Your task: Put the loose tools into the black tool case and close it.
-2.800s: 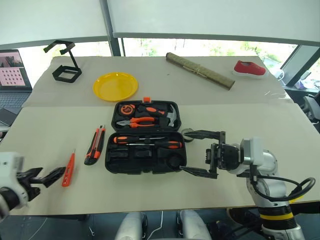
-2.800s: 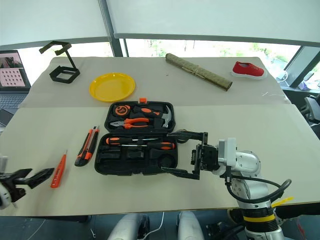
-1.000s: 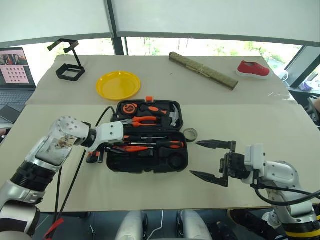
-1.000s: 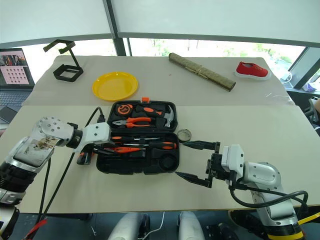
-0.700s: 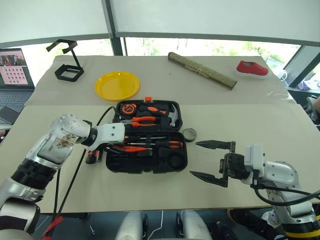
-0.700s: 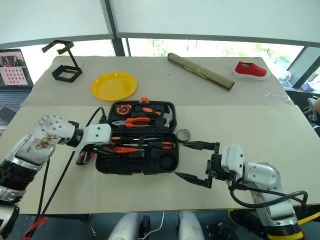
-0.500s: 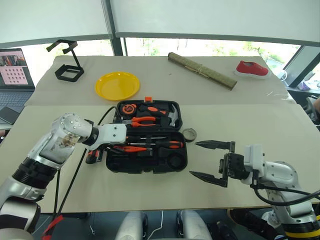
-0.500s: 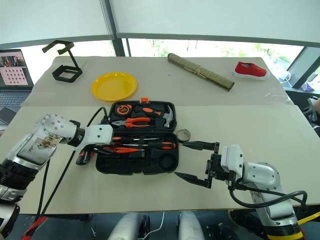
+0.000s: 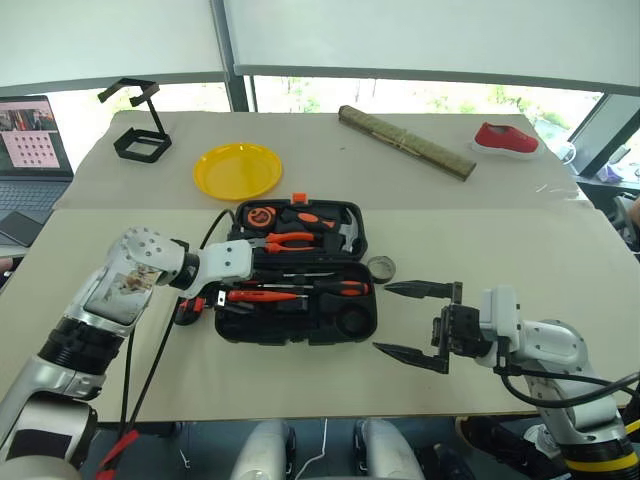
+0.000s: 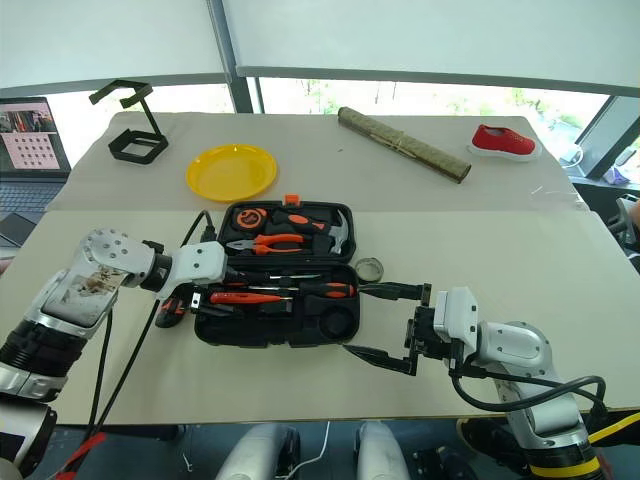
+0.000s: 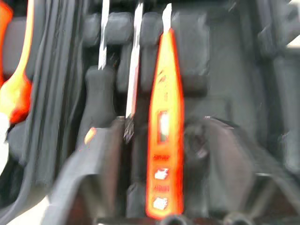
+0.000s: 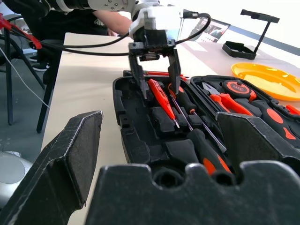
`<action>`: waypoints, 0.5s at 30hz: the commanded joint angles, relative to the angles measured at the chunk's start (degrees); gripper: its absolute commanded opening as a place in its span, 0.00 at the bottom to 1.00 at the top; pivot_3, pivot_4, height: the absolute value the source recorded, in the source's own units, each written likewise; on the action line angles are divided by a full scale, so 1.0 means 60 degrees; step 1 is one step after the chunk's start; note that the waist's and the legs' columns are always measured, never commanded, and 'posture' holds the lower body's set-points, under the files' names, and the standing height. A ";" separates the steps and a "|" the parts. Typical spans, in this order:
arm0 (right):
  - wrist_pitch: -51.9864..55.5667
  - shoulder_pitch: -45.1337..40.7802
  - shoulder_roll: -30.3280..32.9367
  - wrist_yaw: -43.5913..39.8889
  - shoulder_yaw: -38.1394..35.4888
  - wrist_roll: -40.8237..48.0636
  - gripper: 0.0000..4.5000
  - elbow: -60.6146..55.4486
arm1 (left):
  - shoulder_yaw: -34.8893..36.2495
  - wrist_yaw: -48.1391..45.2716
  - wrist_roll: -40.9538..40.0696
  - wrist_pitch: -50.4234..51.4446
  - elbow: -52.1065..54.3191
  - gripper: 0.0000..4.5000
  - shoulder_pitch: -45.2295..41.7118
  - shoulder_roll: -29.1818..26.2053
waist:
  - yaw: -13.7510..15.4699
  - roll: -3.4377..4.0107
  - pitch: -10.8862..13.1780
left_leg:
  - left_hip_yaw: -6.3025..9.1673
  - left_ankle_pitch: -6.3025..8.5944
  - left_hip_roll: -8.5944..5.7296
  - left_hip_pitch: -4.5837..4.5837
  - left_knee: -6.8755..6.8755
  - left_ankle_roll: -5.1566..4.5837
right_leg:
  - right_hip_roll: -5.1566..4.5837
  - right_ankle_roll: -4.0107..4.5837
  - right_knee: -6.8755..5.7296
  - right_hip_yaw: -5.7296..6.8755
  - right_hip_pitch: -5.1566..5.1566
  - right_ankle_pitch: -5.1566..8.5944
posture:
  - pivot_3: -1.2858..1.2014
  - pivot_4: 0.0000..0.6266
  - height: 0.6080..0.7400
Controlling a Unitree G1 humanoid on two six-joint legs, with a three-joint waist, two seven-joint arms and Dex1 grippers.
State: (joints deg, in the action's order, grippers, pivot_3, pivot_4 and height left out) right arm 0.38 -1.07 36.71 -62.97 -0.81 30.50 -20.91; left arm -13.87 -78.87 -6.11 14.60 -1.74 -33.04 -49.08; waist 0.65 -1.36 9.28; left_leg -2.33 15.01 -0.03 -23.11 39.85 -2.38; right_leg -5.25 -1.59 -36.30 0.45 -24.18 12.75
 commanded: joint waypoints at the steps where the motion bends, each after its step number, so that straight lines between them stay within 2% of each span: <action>1: 0.0009 -0.0028 -0.0005 0.0039 -0.0102 0.0097 1.00 -0.0314 | 0.0833 -0.0456 -0.0981 -0.0364 0.0266 0.86 -0.0020 -0.0097 | 0.0002 0.0000 0.0000 | 0.0000 0.0000 -0.0001 -0.0001 0.0000 0.0000 | 0.0000 0.0000 0.0000 0.0000 0.0000 0.0000 | 0.52 0.24 1.00; 4: 0.0008 -0.0062 -0.0015 0.0033 -0.0091 0.0088 1.00 -0.0263 | 0.1137 -0.0435 -0.1348 -0.0343 0.0230 0.86 0.0075 -0.0002 | 0.0000 0.0000 0.0000 | 0.0000 0.0000 -0.0001 -0.0001 0.0002 0.0000 | -0.0002 -0.0001 0.0002 0.0000 0.0001 0.0000 | 0.52 0.24 1.00; 7: -0.0010 -0.0107 -0.0057 0.0058 -0.0061 0.0052 1.00 -0.0206 | 0.1489 -0.0111 -0.1751 -0.0239 -0.0163 0.71 0.0252 0.0396 | 0.0007 0.0000 0.0000 | 0.0000 0.0000 -0.0002 0.0001 0.0002 0.0000 | -0.0003 -0.0004 0.0003 0.0000 0.0005 -0.0002 | 0.52 0.24 1.00; 15: -0.0214 -0.0241 -0.0306 0.0195 -0.0090 -0.0071 1.00 -0.0092 | 0.1718 0.0528 -0.1872 -0.0317 -0.0685 0.05 0.1059 0.1005 | -0.0003 0.0000 0.0000 | 0.0000 0.0000 -0.0001 -0.0001 0.0005 0.0000 | -0.0001 -0.0005 0.0001 0.0000 0.0002 -0.0005 | 0.52 0.24 1.00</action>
State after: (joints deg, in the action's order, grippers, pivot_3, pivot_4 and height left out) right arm 0.36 -1.54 35.19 -62.25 -0.60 30.19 -20.61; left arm -5.47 -77.00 -16.15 13.60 -6.71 -26.62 -43.55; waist 0.63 -1.36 9.28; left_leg -2.33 15.01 -0.05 -23.11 39.89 -2.38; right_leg -5.27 -1.63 -36.30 0.45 -24.16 12.72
